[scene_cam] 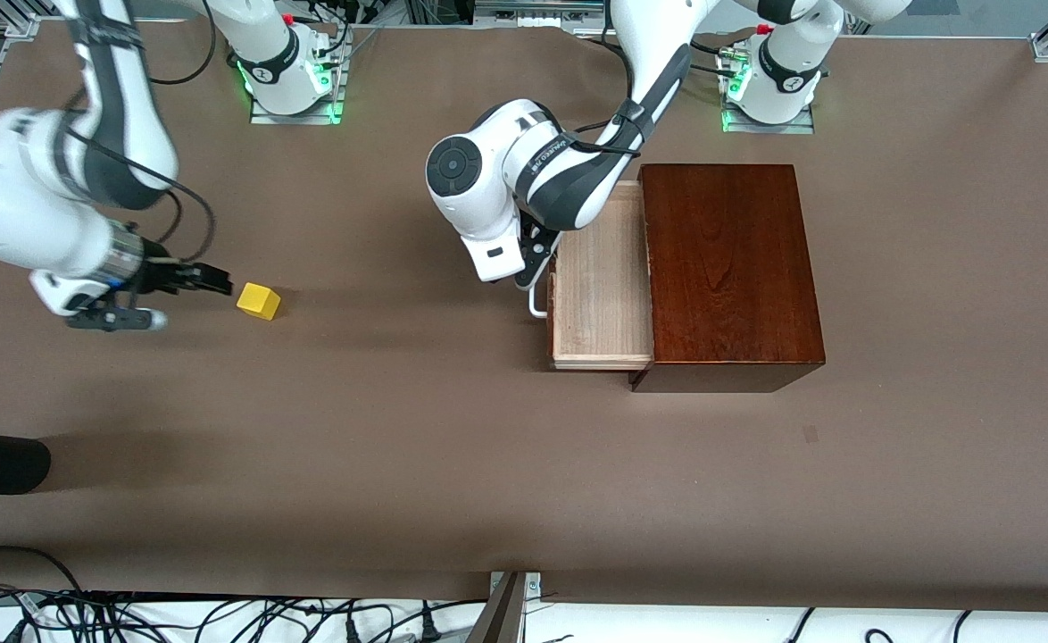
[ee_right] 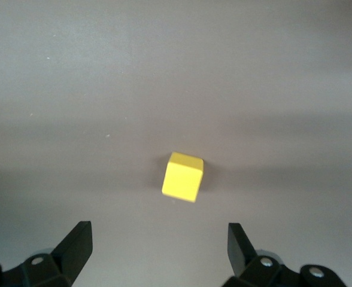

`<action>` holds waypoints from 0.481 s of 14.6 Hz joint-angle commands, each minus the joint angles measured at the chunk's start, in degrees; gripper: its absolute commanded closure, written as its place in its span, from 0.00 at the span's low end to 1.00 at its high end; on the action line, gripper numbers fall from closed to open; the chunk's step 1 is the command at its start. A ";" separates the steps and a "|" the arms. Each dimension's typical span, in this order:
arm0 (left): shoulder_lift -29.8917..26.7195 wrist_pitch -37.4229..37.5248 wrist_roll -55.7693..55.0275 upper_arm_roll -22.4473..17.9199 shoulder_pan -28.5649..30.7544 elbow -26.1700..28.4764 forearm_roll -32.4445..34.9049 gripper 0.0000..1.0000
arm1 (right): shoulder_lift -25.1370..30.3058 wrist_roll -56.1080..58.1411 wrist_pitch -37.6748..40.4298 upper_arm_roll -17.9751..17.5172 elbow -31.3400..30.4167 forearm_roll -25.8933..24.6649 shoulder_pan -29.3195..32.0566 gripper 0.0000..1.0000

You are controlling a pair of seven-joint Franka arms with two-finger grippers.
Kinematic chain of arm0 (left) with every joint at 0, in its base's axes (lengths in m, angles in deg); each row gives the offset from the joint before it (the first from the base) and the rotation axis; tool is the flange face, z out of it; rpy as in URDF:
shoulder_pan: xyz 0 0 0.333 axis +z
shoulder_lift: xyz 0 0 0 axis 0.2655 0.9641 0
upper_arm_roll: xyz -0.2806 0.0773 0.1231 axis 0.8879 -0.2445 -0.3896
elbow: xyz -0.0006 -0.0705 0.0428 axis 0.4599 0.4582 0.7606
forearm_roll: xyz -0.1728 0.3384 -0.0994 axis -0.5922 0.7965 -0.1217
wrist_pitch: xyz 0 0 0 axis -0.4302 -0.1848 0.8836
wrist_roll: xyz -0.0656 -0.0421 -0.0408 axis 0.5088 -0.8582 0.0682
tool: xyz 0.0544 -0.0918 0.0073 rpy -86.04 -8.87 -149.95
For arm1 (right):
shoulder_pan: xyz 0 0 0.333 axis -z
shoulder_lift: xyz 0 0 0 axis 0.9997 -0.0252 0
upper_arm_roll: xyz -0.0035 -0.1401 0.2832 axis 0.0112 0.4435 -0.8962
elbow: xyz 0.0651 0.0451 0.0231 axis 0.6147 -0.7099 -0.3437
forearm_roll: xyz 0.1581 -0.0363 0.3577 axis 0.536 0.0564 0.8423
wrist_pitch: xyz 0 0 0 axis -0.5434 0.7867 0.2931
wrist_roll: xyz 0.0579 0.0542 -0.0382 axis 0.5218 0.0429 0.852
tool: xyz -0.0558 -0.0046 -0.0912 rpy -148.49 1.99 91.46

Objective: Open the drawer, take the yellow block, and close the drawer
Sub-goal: 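Push the drawer front toward the box with the left gripper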

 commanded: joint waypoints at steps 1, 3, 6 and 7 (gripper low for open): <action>1.78 0.38 -1.11 -0.96 -0.71 -2.37 2.74 1.00 | 1.29 0.59 5.05 0.39 3.98 -1.19 0.24 0.00; 2.05 0.65 -1.11 -0.96 -0.71 -2.28 3.19 1.00 | 2.71 0.24 10.57 0.83 7.40 -3.38 0.24 0.00; 2.05 0.91 -1.02 -0.96 -0.71 -1.84 4.41 1.00 | 2.71 -1.16 18.67 1.18 14.08 -6.11 0.24 0.00; 2.05 1.08 -1.02 -0.96 -0.71 -1.75 4.94 1.00 | 2.89 -1.86 21.21 1.18 15.75 -6.46 0.15 0.00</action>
